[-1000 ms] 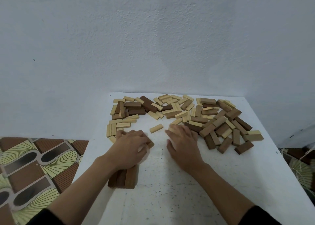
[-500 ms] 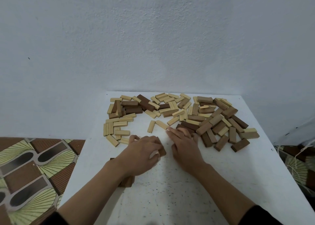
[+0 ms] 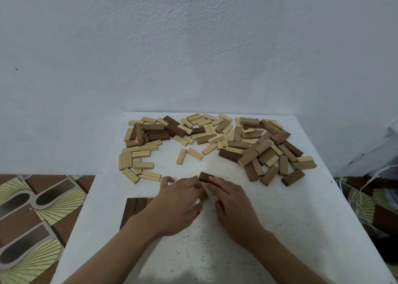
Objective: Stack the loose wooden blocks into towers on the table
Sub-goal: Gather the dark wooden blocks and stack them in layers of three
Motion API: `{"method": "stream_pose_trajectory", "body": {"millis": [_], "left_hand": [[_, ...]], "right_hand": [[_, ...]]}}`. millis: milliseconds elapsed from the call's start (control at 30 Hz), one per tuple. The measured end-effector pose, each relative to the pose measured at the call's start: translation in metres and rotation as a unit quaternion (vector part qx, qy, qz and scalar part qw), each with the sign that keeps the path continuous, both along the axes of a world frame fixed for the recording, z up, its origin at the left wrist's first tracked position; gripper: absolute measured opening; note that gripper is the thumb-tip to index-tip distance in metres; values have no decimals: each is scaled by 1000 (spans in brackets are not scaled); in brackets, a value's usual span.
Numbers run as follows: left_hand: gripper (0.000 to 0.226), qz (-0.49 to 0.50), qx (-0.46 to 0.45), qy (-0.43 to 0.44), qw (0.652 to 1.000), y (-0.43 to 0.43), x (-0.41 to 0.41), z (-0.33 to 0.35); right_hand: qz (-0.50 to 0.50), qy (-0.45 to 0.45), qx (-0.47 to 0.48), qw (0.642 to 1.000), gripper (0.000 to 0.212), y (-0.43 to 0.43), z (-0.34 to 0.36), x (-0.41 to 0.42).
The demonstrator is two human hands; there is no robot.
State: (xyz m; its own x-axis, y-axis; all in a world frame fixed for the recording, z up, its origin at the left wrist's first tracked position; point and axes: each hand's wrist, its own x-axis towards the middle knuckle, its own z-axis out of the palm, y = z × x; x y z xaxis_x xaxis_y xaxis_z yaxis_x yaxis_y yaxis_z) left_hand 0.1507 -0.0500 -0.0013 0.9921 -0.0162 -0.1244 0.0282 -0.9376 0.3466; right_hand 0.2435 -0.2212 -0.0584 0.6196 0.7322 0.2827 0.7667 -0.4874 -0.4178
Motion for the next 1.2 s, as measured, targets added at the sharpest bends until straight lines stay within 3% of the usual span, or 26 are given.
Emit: {"method": "stream_pose_trajectory", "body": {"millis": [367, 433, 567, 667, 733, 1000, 1200], "left_hand": [[36, 46, -28, -15, 998, -19, -19, -5], [38, 40, -8, -7, 999, -17, -19, -4], [38, 43, -15, -18, 999, -17, -18, -4], [46, 53, 1, -28, 998, -19, -17, -8], [43, 63, 12, -37, 997, -20, -16, -11], [38, 89, 21, -55, 994, -22, -7, -11], [31, 72, 10, -60, 996, -16, -4, -11]], "right_hand": [[-10, 152, 105, 983, 31, -8, 17, 1], [-20, 117, 98, 988, 31, -6, 24, 13], [-82, -11, -32, 996, 43, 6, 30, 55], [-108, -32, -153, 982, 51, 13, 26, 70], [-98, -29, -182, 978, 59, 16, 22, 67], [-35, -18, -95, 995, 48, 8, 15, 24], [-11, 76, -71, 994, 30, -1, 21, 11]]}}
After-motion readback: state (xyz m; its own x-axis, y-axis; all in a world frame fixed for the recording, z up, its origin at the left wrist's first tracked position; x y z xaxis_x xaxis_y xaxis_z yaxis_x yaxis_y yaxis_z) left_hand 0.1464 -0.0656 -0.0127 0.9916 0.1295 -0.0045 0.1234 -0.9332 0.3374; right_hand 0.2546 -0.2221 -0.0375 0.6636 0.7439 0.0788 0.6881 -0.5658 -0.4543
